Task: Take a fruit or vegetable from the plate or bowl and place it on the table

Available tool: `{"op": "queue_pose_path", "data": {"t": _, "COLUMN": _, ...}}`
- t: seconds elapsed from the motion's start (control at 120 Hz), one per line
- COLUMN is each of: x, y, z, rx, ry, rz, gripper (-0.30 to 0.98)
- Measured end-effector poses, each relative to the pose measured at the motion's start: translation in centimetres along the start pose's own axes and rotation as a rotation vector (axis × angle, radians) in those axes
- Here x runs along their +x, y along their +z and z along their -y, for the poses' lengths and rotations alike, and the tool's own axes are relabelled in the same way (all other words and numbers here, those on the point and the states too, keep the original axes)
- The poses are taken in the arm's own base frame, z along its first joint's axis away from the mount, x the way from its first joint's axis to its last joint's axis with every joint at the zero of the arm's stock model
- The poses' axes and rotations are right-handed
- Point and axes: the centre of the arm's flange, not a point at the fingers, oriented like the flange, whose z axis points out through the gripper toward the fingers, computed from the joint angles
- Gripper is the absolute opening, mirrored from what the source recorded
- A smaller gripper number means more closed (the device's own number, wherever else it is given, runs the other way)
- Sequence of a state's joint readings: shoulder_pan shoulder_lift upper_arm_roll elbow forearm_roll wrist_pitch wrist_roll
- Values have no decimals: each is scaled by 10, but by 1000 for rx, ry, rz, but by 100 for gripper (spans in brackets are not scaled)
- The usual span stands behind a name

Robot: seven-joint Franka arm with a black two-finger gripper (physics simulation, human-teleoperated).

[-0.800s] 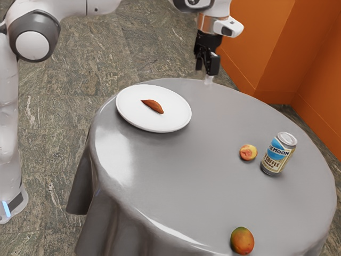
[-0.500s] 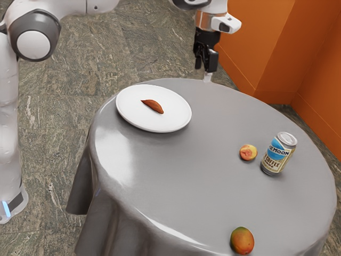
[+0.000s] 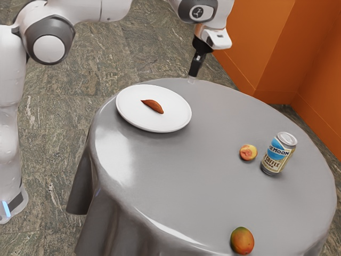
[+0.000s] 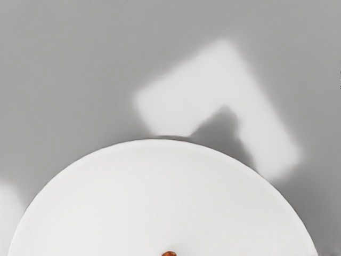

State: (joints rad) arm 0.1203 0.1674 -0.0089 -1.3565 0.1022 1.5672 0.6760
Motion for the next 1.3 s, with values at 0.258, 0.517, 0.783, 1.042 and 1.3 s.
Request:
{"op": "queue_pose_path", "data": {"t": 0.258, "x": -49, "y": 43, "z": 0, "rx": -26, "ry": 120, "rz": 21, "gripper": 69}}
{"op": "queue_pose_path", "data": {"t": 0.517, "x": -82, "y": 95, "z": 15, "rx": -4, "ry": 177, "rz": -7, "gripper": 69}}
{"op": "queue_pose_path", "data": {"t": 0.783, "x": -99, "y": 128, "z": 38, "rx": -28, "ry": 215, "rz": 14, "gripper": 69}}
{"op": "queue_pose_path", "data": {"t": 1.042, "x": -111, "y": 149, "z": 52, "rx": -72, "ry": 234, "rz": 36, "gripper": 69}}
{"op": "queue_pose_path", "data": {"t": 1.3, "x": -93, "y": 157, "z": 35, "rx": -86, "ry": 311, "rz": 34, "gripper": 69}}
